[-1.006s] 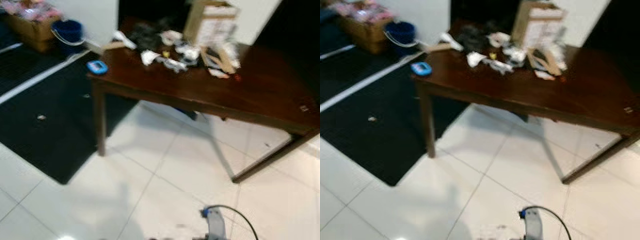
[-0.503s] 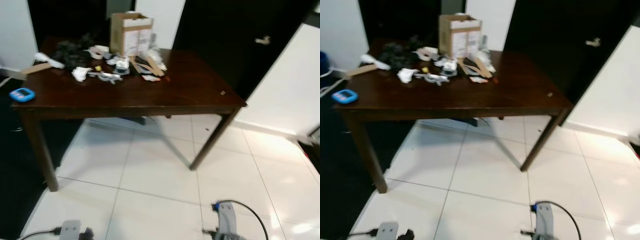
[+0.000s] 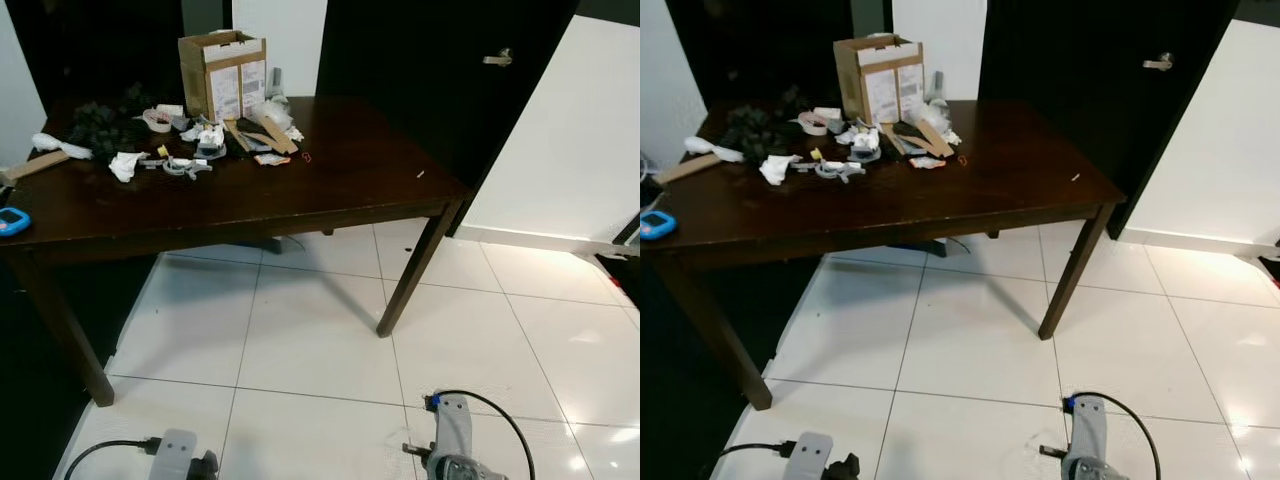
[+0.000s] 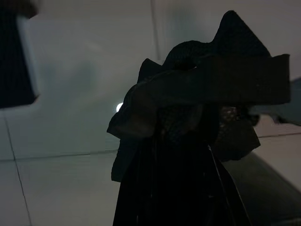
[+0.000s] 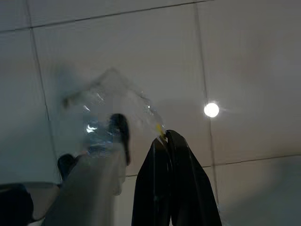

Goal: Picking trash to rubbish bin

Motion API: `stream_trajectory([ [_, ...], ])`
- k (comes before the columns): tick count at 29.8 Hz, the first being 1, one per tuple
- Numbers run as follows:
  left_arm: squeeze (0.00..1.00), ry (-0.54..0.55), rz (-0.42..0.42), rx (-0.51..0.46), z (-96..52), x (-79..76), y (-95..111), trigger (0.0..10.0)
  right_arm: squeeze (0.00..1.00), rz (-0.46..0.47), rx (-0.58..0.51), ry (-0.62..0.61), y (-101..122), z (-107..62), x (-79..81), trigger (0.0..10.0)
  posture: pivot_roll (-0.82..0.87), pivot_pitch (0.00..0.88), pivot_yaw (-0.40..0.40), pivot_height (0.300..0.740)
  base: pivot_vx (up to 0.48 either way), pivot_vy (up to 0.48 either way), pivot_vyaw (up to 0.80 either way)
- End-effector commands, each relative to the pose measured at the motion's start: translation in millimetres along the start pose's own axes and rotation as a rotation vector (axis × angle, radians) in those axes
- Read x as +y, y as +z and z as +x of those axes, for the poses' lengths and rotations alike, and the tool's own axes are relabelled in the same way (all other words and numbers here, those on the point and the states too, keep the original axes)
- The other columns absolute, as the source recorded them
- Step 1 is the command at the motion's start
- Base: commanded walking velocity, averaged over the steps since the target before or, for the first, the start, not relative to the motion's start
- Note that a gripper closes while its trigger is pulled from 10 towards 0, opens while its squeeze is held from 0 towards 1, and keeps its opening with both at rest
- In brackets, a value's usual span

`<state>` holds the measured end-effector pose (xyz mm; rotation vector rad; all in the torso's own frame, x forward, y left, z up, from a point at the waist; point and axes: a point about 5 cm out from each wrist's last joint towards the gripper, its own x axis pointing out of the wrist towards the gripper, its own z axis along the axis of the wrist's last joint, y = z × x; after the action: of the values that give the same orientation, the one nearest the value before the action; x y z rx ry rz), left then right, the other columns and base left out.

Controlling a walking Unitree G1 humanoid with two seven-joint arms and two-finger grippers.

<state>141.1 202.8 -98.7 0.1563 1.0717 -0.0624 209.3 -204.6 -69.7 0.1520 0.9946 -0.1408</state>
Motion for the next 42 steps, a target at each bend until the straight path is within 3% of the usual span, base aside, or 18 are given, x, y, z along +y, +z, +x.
stream_trajectory([
  [1,0.0,-0.017,-0.009,-0.005,1.0,-7.2,2,10.0,0.0,-0.028,0.028,-0.005,-7,-0.5,-2.8,10.0,0.19,0.0,-0.098,0.74,0.0,0.0,-0.8],
  [5,0.0,-0.011,-0.027,-0.008,0.8,-6.5,1,10.0,0.0,-0.051,0.037,-0.002,-9,-0.7,-2.9,10.0,0.18,0.0,-0.087,0.74,0.0,0.0,-0.8],
  [11,0.0,-0.004,0.051,0.015,-0.3,-5.2,-5,10.0,0.0,-0.072,0.061,-0.003,-16,-1.3,-4.3,10.0,0.18,0.0,-0.085,0.74,0.0,0.0,-0.8],
  [24,0.0,0.048,-0.016,0.023,-2.7,9.0,-10,10.0,0.0,-0.085,0.089,-0.023,-27,-2.9,-10.1,10.0,0.16,0.0,-0.084,0.74,0.0,0.0,-0.8],
  [32,0.0,-0.001,-0.011,0.036,-2.0,-2.6,-13,10.0,0.0,-0.101,0.099,-0.021,-32,-2.9,-6.5,10.0,0.16,0.0,-0.063,0.74,0.0,0.0,-0.8],
  [42,0.0,-0.013,0.001,0.04,-2.4,-3.1,-15,10.0,0.0,-0.108,0.111,-0.017,-38,-2.8,-0.2,10.0,0.17,0.0,-0.053,0.74,0.0,0.0,-0.8],
])
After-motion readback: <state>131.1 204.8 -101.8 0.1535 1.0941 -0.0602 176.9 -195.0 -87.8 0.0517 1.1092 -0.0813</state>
